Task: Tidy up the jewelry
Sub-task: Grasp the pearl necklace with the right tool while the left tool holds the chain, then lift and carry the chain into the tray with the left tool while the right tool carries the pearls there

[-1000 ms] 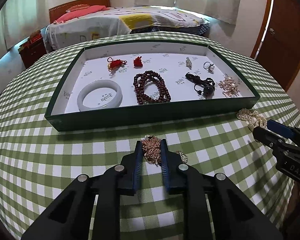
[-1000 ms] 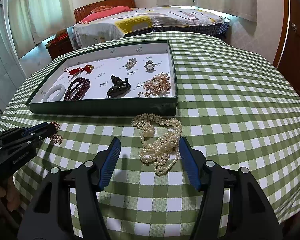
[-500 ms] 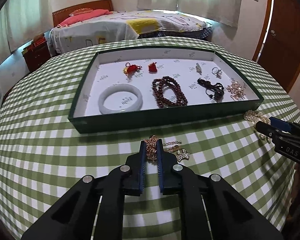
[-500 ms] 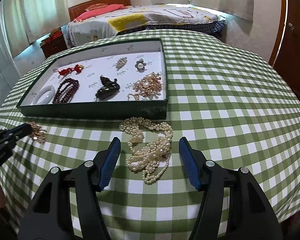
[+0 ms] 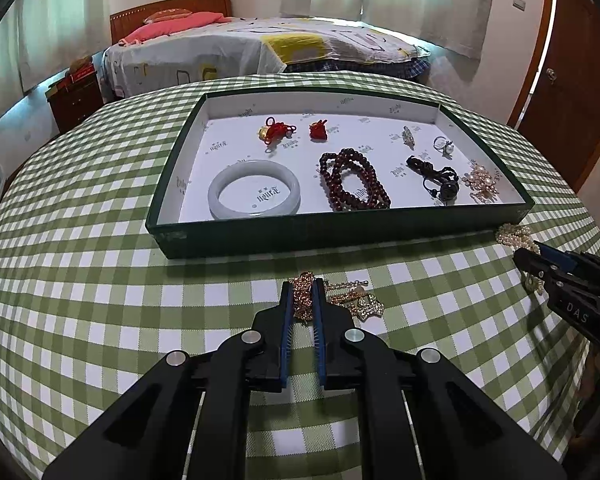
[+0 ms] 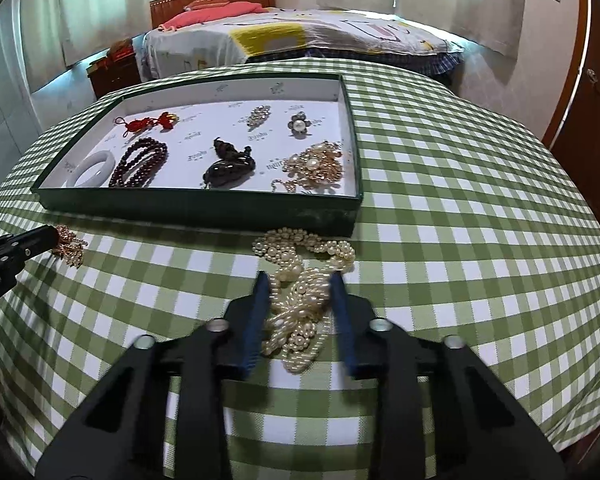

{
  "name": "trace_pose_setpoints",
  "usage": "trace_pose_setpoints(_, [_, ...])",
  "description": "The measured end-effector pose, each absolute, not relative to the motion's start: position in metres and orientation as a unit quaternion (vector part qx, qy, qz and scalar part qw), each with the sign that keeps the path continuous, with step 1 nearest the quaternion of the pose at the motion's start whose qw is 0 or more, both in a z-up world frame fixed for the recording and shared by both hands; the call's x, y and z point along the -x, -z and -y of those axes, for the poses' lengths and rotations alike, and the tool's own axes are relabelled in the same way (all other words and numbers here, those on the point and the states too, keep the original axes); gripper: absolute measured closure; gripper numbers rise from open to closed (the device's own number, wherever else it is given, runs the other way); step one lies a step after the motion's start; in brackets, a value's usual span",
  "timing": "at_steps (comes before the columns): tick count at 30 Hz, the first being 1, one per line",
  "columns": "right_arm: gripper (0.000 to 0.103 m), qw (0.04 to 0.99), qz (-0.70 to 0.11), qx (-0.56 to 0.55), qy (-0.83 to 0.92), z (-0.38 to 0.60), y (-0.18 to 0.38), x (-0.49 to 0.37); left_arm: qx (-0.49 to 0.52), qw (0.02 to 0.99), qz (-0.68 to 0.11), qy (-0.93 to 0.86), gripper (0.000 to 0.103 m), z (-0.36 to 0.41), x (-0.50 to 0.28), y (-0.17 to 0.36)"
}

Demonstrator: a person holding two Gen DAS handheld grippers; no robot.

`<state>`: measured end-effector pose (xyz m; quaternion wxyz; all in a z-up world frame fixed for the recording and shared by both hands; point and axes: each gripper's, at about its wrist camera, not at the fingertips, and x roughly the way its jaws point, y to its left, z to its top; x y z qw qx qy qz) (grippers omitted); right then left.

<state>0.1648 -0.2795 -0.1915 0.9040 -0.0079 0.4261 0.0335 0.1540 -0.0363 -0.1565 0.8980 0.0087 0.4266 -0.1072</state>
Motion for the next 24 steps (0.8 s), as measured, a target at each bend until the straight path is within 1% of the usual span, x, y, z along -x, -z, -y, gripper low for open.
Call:
trace_pose_setpoints(6, [0.080,0.904,-0.425,0.007,-0.035,0.279,0.192,-0.164,0.011,0.894,-0.435,0.107,0.090,0.033,-0.155,0.158])
trace_pose_setpoints(8, [0.080,0.904,-0.425,0.007,-0.035,0.279,0.192,-0.164,0.010,0.893,-0.436,0.107,0.087,0.033,-0.155,0.159])
trace_pose_setpoints(11, [0.080,0.905,-0.425,0.006,-0.035,0.279,0.192,-0.164,0.008,0.893,-0.436,0.109,0.087,0.035,-0.155,0.160])
trace_pose_setpoints(13, [0.080,0.905,-0.425,0.005,-0.035,0.278,0.191,-0.164,-0.002,0.895,-0.432,0.112,0.092,0.038,-0.153,0.160])
trace_pose_setpoints(18, [0.082,0.905,-0.422,-0.001,-0.042,0.277,0.189,-0.163,-0.009,0.897,-0.426,0.119,0.096,0.041,-0.152,0.158])
trace_pose_setpoints(21, [0.086,0.908,-0.417,-0.004,-0.047,0.275,0.187,-0.162,-0.003,0.899,-0.420,0.125,0.096,0.040,-0.150,0.154])
trace_pose_setpoints(24, [0.087,0.907,-0.419,-0.005,-0.052,0.273,0.187,-0.162,-0.005,0.902,-0.414,0.125,0.096,0.040,-0.148,0.150])
